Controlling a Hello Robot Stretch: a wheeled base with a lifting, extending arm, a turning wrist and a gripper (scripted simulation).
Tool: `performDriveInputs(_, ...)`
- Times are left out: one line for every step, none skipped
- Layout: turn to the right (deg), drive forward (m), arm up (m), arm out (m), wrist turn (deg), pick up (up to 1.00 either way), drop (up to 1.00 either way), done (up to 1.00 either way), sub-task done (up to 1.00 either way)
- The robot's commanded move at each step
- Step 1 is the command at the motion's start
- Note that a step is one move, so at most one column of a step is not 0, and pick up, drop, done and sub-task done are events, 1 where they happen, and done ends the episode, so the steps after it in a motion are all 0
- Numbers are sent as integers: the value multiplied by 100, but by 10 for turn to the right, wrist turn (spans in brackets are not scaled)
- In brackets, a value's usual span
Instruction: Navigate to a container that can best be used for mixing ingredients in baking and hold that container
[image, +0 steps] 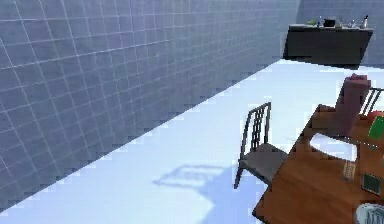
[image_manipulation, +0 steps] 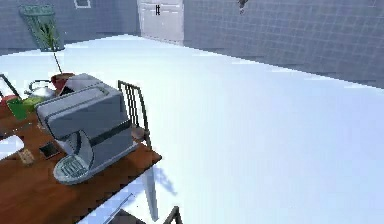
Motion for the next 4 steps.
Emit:
performDriveInputs(0, 65, 0, 0, 0, 0, 0, 0, 0)
performDriveInputs(270, 0, 0, 0, 0, 0, 0, 0, 0)
performDriveInputs(0, 30, 0, 0, 0, 0, 0, 0, 0)
performDriveInputs(-210, 0, 0, 0, 0, 0, 0, 0, 0)
